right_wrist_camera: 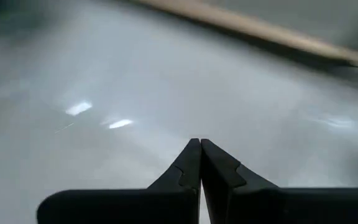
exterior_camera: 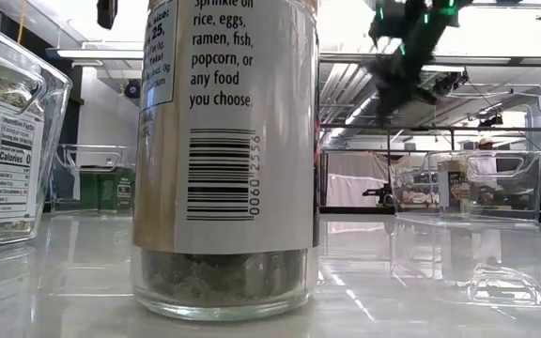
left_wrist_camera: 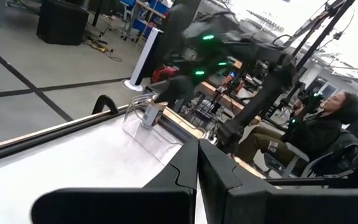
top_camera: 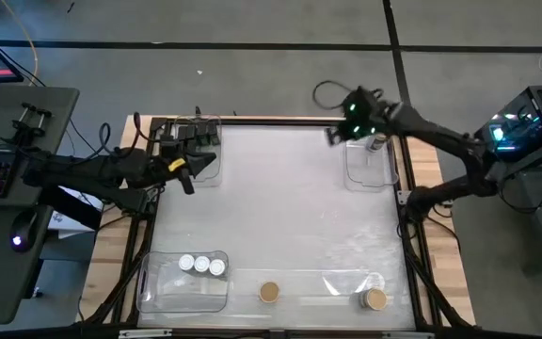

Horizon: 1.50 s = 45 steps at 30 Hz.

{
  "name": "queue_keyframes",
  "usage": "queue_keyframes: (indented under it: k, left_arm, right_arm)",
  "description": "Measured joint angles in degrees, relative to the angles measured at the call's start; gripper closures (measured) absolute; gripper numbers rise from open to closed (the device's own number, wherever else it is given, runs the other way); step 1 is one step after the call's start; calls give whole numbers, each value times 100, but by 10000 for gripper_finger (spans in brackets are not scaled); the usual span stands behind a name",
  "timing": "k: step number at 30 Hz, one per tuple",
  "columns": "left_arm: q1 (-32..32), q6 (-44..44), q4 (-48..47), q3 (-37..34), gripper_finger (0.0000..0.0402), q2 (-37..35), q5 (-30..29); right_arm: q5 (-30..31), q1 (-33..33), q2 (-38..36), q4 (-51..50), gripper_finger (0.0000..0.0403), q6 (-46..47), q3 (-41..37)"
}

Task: Sort spices by type
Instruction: Put the bottom right golden seasoning bottle into the top right transparent bin

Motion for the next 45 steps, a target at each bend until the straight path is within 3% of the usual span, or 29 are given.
queue_keyframes:
  k: [5,11,15,21,26,31,38,45]
  left_arm:
    - [0,-7,-112,0,402,0,27]
    - [0,2,-159,0,401,0,408]
    - [0,8,-158,0,401,2,613]
    - [0,-9,-160,0,401,0,743]
    - [0,-56,-161,0,401,0,790]
    - [0,-122,-181,0,401,0,788]
    - [0,-164,-376,0,401,2,772]
    - [2,-304,-608,0,401,2,629]
  right_arm:
    - [-1355,1989,-121,951,402,138,0]
    - [-1608,4215,-84,817,390,1815,0]
    - [-1699,5444,-67,158,336,2796,0]
    - [-2112,6927,-64,-636,209,3825,0]
    - [-2042,7668,-64,-663,107,4262,0]
    - [-1810,8152,-25,-672,46,4222,0]
    - [-1547,8860,561,-672,34,4102,0]
    - [-1104,9006,1094,-648,34,4163,0]
